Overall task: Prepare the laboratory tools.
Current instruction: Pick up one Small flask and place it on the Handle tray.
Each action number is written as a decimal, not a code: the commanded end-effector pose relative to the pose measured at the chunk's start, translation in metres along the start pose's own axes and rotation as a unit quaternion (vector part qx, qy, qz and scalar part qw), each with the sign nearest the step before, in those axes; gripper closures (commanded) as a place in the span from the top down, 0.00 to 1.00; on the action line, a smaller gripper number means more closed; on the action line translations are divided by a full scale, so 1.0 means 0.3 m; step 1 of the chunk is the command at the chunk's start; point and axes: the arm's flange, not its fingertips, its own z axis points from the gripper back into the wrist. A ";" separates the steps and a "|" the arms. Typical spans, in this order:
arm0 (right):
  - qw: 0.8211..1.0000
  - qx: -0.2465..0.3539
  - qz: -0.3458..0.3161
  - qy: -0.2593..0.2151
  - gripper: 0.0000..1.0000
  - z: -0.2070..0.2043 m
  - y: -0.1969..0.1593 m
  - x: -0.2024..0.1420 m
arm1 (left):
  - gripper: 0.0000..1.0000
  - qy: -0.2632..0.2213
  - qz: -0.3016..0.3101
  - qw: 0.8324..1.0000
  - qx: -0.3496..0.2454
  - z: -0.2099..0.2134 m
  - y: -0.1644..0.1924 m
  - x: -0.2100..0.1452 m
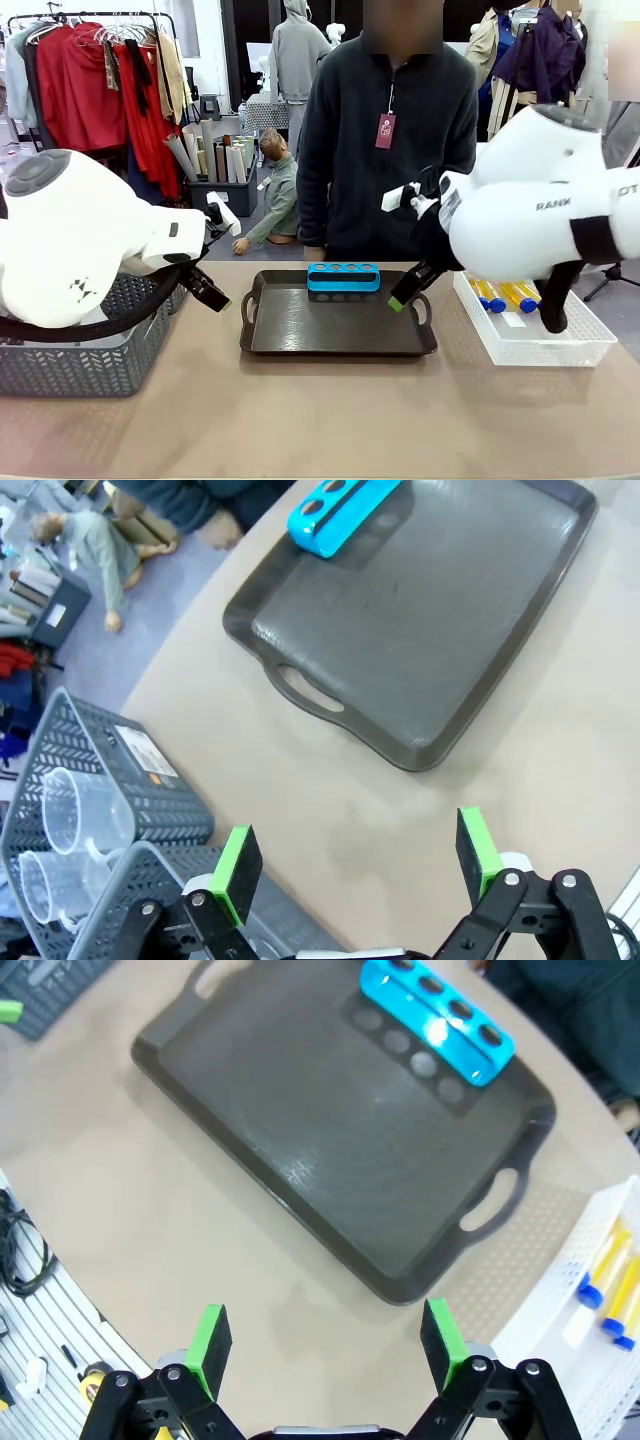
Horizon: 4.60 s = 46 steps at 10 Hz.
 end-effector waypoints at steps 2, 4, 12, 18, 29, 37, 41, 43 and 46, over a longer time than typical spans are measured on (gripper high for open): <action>0.999 -0.004 0.002 -0.033 1.00 0.053 -0.062 -0.019 | 1.00 0.016 0.016 1.000 0.009 0.089 -0.017 -0.156; 1.000 -0.005 -0.002 -0.009 1.00 0.031 -0.020 0.000 | 1.00 -0.002 0.000 1.000 -0.003 0.019 0.009 0.000; 1.000 -0.005 -0.002 -0.009 1.00 0.031 -0.020 0.000 | 1.00 0.004 -0.003 1.000 -0.003 0.020 0.005 -0.001; 0.994 0.103 0.021 -0.011 1.00 0.112 -0.062 0.060 | 1.00 0.029 0.020 0.992 -0.120 0.128 0.085 0.135; 0.990 0.058 0.076 -0.103 1.00 0.600 -0.339 0.124 | 1.00 -0.086 -0.033 0.989 -0.114 0.407 0.291 0.332; 0.991 0.049 0.067 -0.106 1.00 0.617 -0.419 0.090 | 1.00 -0.088 -0.046 0.991 -0.091 0.458 0.325 0.408; 0.992 0.042 0.057 -0.107 1.00 0.615 -0.415 0.078 | 1.00 -0.087 -0.035 0.991 -0.091 0.455 0.311 0.409; 0.992 0.042 0.057 -0.107 1.00 0.615 -0.415 0.078 | 1.00 -0.087 -0.035 0.991 -0.091 0.455 0.311 0.409; 0.992 0.042 0.057 -0.107 1.00 0.615 -0.415 0.078 | 1.00 -0.087 -0.035 0.991 -0.091 0.455 0.311 0.409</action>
